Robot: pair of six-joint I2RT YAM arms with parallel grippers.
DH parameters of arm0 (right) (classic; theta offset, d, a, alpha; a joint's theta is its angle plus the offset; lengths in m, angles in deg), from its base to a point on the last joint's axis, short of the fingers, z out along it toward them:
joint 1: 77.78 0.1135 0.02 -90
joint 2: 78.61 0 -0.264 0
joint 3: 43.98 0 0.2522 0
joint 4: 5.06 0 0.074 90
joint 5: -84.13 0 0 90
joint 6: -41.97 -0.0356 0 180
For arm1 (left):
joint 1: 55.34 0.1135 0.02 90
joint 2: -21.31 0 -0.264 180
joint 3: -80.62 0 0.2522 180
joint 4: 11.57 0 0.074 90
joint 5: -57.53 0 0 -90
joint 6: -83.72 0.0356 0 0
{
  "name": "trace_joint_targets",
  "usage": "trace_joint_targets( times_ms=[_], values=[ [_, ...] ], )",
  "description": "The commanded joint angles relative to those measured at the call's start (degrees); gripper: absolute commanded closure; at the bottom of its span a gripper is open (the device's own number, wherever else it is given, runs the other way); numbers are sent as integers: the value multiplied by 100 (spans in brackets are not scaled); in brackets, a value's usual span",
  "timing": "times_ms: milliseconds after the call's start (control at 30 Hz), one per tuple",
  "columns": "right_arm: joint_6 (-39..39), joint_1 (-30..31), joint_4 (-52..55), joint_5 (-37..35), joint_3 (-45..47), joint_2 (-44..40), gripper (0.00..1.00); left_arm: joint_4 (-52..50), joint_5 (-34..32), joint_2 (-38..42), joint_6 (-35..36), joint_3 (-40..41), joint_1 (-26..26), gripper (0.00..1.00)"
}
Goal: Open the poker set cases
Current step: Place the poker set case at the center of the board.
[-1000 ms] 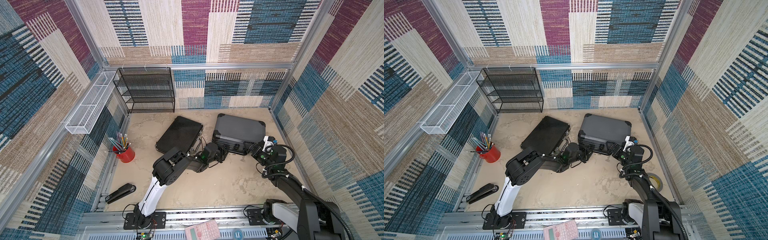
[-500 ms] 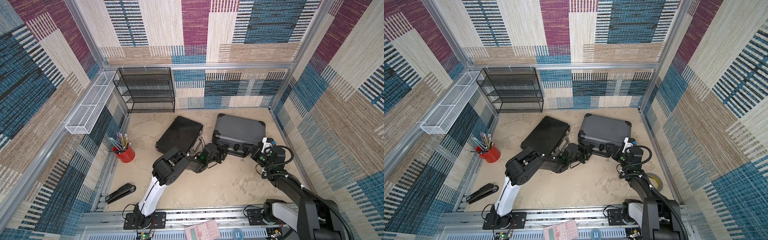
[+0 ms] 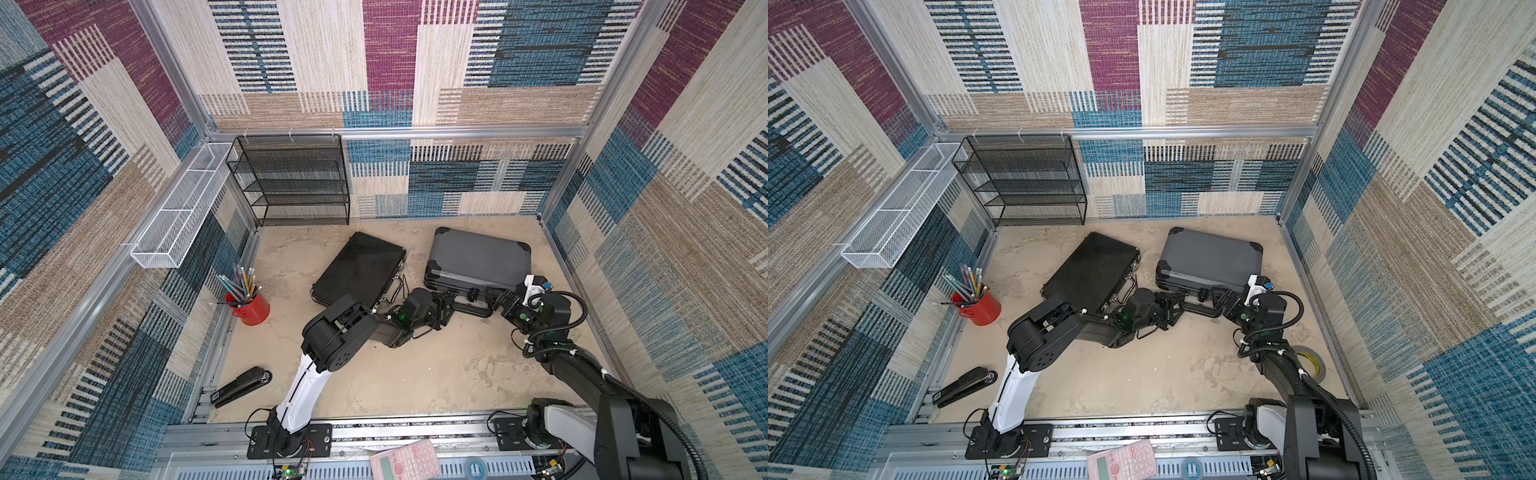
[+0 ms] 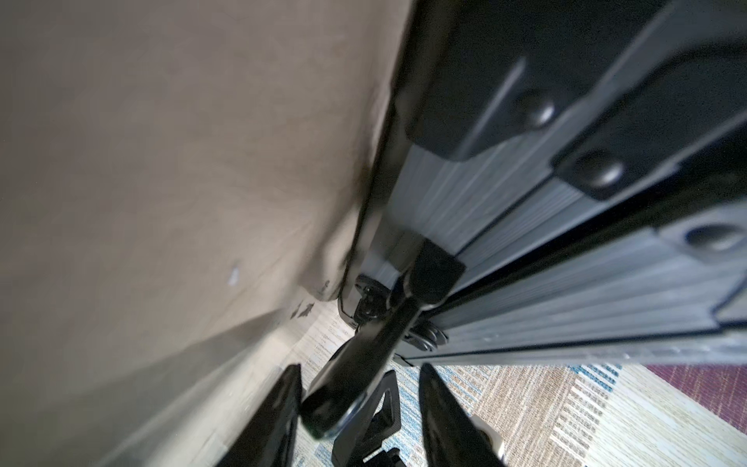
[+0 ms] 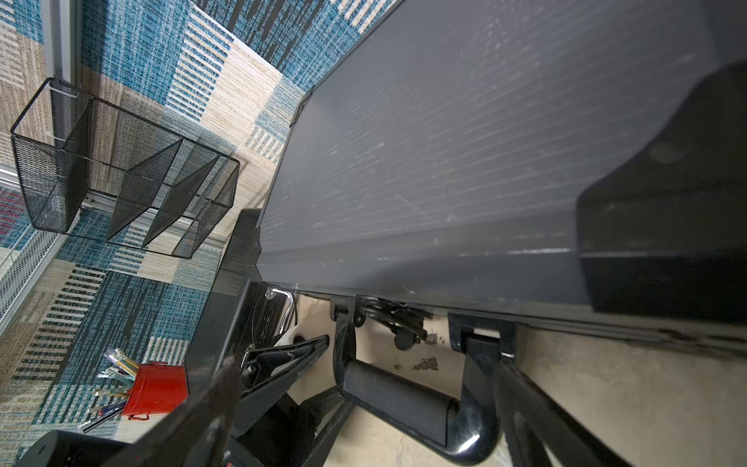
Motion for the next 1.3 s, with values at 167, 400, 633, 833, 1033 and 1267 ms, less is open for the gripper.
trace_joint_targets(
  times_ms=[167,400,633,833,1033,1267],
  values=[
    [255,0,-22,67,22,-113,1,-330,219,216,215,3,5,47],
    [365,-1,-11,134,33,-132,0,-799,314,509,505,-28,17,43],
    [379,0,-47,145,33,-126,1,-996,437,744,566,33,24,40],
    [336,0,-177,253,72,-80,1,-1367,453,990,986,72,91,40],
    [426,0,-308,373,172,-148,1,-2023,515,1220,1753,-174,249,38],
    [399,-2,-600,500,265,-132,1,-2793,364,1564,2740,-400,461,33]
  ],
)
